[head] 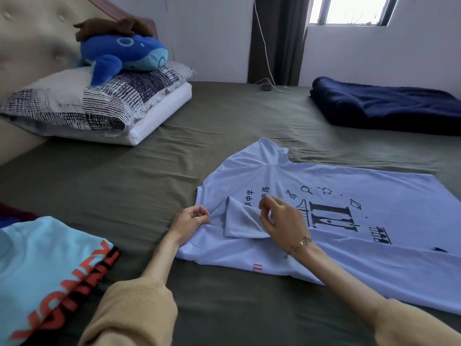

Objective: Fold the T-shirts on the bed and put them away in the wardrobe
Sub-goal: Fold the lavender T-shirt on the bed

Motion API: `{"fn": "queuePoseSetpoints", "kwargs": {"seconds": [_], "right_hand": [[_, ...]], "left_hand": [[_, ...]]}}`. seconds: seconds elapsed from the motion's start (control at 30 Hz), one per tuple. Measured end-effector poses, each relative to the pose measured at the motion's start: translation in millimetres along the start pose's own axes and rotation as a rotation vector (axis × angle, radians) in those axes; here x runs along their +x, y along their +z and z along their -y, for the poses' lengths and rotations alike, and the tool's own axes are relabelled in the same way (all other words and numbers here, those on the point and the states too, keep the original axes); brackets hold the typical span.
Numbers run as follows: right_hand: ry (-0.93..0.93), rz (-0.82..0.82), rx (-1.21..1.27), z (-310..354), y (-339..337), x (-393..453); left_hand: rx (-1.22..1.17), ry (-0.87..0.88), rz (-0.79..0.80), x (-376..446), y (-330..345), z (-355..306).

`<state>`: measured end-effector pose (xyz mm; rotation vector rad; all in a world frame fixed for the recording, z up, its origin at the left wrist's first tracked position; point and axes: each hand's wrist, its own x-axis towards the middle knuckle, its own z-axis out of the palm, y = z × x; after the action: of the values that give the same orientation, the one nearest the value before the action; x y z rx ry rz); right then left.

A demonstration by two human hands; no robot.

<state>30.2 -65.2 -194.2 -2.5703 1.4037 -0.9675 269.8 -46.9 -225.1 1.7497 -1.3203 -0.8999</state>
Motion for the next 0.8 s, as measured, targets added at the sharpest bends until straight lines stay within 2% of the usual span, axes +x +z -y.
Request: {"fn": "queuePoseSetpoints", "kwargs": {"seconds": [0.07, 0.17, 0.23, 0.3, 0.37, 0.47, 0.63, 0.8], "right_hand": [[0.084, 0.009, -0.113, -5.6, -9.5, 4.0], [0.197, 0.198, -0.214, -15.6, -13.2, -0.1], [0.255, 0.18, -0.164, -19.3, -12.9, -7.8], [0.413, 0.097, -0.023, -20.0, -14.1, -13.3], [0.578, 0.041, 0.034, -22.7, -14.3, -13.8], [0.716, 0.055, 0.041, -27.7, -12.5, -13.0], [0.745, 0.033, 0.133, -33.4, -10.7, -15.3], [0.711, -0.031, 0.113, -34.7, -4.1, -18.7]], "left_hand": [[0.008, -0.005, -0.006, -2.6, 0.7, -3.5], [-0.017, -0.073, -0.033, -7.2, 2.2, -13.8], [-0.036, -0.15, -0.038, -8.1, 2.0, -25.4], [0.117, -0.199, 0.012, -7.2, 4.3, -36.0], [0.381, -0.217, 0.055, -8.2, 11.9, -45.2], [0.614, -0.202, 0.023, -9.0, 28.1, -48.6], [0.603, -0.221, 0.022, -7.7, 27.7, -46.2], [0.607, -0.227, 0.035, -10.3, 29.8, -44.4]]}}
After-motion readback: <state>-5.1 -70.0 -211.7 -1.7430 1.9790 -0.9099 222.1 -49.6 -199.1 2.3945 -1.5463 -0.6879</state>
